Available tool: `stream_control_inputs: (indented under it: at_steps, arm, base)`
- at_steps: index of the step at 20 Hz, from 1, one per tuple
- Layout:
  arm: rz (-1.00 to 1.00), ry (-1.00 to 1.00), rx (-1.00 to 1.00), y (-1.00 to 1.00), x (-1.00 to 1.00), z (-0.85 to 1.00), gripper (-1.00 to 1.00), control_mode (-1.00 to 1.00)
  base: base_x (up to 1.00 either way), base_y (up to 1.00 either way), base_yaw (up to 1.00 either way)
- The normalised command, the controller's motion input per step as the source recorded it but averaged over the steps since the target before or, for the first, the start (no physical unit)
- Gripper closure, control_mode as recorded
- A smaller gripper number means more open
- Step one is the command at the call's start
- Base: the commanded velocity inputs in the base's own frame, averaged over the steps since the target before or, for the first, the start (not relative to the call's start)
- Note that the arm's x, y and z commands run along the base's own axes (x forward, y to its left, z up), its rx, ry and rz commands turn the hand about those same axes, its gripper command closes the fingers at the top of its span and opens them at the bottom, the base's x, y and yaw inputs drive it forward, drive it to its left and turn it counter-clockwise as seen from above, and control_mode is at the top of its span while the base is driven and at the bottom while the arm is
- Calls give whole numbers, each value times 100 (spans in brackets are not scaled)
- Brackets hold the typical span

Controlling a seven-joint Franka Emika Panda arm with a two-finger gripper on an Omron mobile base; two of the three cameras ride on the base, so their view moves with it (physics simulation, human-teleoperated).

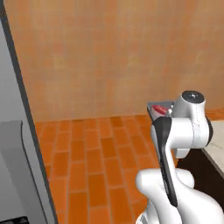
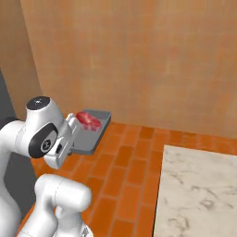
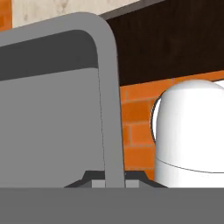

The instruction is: Take the meat container that has the steak and place it on the second highest rack of the freezer. Then take the vegetable container that has the corns and place it on the highest rack of the freezer.

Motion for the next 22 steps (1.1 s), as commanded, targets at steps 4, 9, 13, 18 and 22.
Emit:
stream_control_inputs:
  at_steps: [4, 9, 13, 18, 22]
  arm:
    - [0, 0, 0, 0, 0, 0, 100, 100]
    - [0, 0, 0, 0, 0, 0, 100, 100]
    - [0, 0, 0, 0, 0, 0, 100, 100]
    - [0, 0, 0, 0, 0, 0, 100, 100]
    - [0, 0, 0, 0, 0, 0, 100, 100]
  base:
    - [97, -18, 37]
    - [72, -20, 74]
    - [39, -18, 88]
    - [23, -22, 89]
    - [2, -30, 90]
